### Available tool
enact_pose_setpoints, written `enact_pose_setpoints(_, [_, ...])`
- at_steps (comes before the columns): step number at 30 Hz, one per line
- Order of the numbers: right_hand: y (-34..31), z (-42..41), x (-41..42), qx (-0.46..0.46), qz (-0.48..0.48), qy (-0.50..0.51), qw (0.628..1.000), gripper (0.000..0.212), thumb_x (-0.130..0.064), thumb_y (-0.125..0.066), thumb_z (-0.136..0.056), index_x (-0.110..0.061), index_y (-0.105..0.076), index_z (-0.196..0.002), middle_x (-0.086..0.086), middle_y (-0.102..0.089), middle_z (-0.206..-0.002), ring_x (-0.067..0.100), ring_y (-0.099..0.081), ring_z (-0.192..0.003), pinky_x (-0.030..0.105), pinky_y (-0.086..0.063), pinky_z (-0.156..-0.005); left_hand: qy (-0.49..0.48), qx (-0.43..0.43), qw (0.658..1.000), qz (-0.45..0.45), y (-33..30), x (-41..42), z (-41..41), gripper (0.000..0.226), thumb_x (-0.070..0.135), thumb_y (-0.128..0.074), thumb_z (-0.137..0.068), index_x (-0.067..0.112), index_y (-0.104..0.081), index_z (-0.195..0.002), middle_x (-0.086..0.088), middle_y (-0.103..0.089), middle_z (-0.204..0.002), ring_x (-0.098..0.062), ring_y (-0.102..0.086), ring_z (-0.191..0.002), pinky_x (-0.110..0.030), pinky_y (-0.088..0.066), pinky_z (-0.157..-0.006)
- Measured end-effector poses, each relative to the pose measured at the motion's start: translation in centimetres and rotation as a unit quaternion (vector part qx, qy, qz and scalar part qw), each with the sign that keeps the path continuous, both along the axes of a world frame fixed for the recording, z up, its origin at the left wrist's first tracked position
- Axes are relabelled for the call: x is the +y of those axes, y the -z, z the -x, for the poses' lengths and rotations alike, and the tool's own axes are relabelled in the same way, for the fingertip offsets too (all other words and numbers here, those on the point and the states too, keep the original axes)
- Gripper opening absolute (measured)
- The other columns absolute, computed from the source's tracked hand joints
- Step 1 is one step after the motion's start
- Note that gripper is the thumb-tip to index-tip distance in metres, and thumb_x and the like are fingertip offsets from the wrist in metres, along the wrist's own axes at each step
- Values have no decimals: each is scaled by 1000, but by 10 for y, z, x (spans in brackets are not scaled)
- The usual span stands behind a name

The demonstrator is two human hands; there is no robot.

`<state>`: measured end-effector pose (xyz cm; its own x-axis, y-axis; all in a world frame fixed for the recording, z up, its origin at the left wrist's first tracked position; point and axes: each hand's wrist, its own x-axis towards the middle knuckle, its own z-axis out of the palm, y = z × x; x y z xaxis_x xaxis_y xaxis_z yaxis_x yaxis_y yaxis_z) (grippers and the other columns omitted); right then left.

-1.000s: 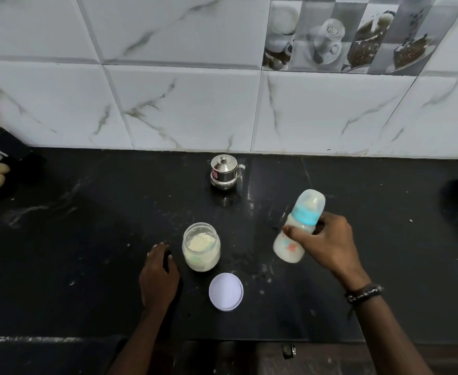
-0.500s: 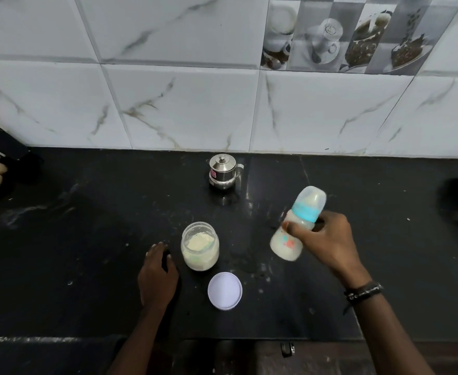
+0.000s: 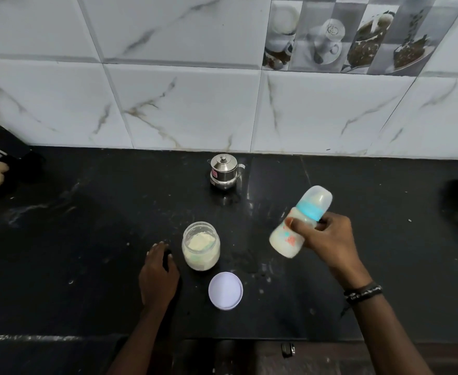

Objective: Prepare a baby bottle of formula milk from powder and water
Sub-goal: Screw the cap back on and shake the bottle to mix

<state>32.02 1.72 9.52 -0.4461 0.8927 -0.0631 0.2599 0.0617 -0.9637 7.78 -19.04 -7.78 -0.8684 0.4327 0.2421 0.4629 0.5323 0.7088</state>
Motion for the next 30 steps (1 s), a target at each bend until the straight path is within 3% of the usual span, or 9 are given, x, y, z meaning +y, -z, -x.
enact_pose_setpoints(2, [2, 1, -1, -51, -13, 11, 999, 23, -30, -87, -67, -19, -77, -85, -1, -78, -79, 12, -75, -74, 31, -59, -67, -3, -2, 1000, -2, 1, 0, 1, 33, -6, -64, -86, -1, -66, -119, -20, -65, -126, -36, -58, -123, -48, -47, -101])
enact_pose_setpoints(6, [6, 2, -6, 38, 14, -12, 999, 22, -26, -87, -67, -16, -76, -84, 6, -79, -84, 15, -76, -76, 25, -59, -59, 1, -1, 1000, -5, 1, 1, 1, 33, -6, -65, -85, -1, -66, -118, -19, -65, -126, -36, -58, -123, -48, -47, -101])
enact_pose_setpoints(9, [8, 1, -4, -69, -29, 4, 997, 23, -33, -87, -67, -21, -76, -83, -3, -77, -77, 9, -74, -72, 30, -59, -66, 1, 5, 1000, -8, 0, 0, 0, 32, -7, -65, -85, -3, -67, -116, -19, -66, -125, -36, -59, -122, -50, -46, -102])
enact_pose_setpoints(12, [11, 0, -5, 12, 37, -37, 999, 22, -23, -87, -68, -12, -78, -84, 10, -78, -85, 21, -76, -78, 33, -62, -66, -1, 5, 1000, -9, -1, 0, 0, 32, -7, -65, -85, -3, -67, -117, -19, -65, -126, -36, -58, -123, -49, -46, -102])
enact_pose_setpoints(14, [9, -1, -2, 80, 71, -11, 994, 31, -28, -86, -66, -7, -76, -86, 13, -78, -86, 23, -77, -79, 33, -62, -62, -2, 0, 1000, -5, 0, 1, -1, 32, -7, -65, -85, -3, -66, -117, -20, -65, -126, -37, -58, -123, -51, -47, -103])
enact_pose_setpoints(18, [7, -2, 3, -2, 60, -57, 997, 30, -26, -86, -68, -9, -77, -91, 8, -79, -87, 20, -77, -80, 35, -61, -67, -7, -4, 1000, -6, 0, 0, 0, 33, -6, -64, -86, -3, -66, -119, -19, -64, -128, -36, -57, -125, -51, -46, -103])
enact_pose_setpoints(22, [6, -1, 2, 121, 112, 11, 986, 21, -22, -80, -78, -6, -74, -90, 7, -79, -84, 20, -77, -78, 30, -62, -60, 0, -4, 1000, -5, 0, 1, 0, 33, -6, -64, -86, -2, -66, -119, -19, -65, -127, -36, -57, -124, -51, -47, -102])
enact_pose_setpoints(26, [7, -1, -2, 51, 91, -43, 994, 27, -22, -82, -75, -4, -74, -93, 8, -79, -85, 21, -77, -79, 33, -63, -63, -2, -4, 1000, -1, 2, -1, 1, 34, -5, -64, -86, -1, -65, -120, -19, -64, -128, -36, -57, -125, -50, -46, -103])
enact_pose_setpoints(30, [6, -1, 2, 136, 101, 42, 985, 24, -23, -81, -76, -6, -73, -90, 6, -79, -83, 19, -77, -76, 29, -61, -59, -2, -4, 1000, 0, 1, 1, 0, 34, -5, -65, -86, -1, -66, -119, -19, -65, -127, -36, -57, -124, -50, -47, -102])
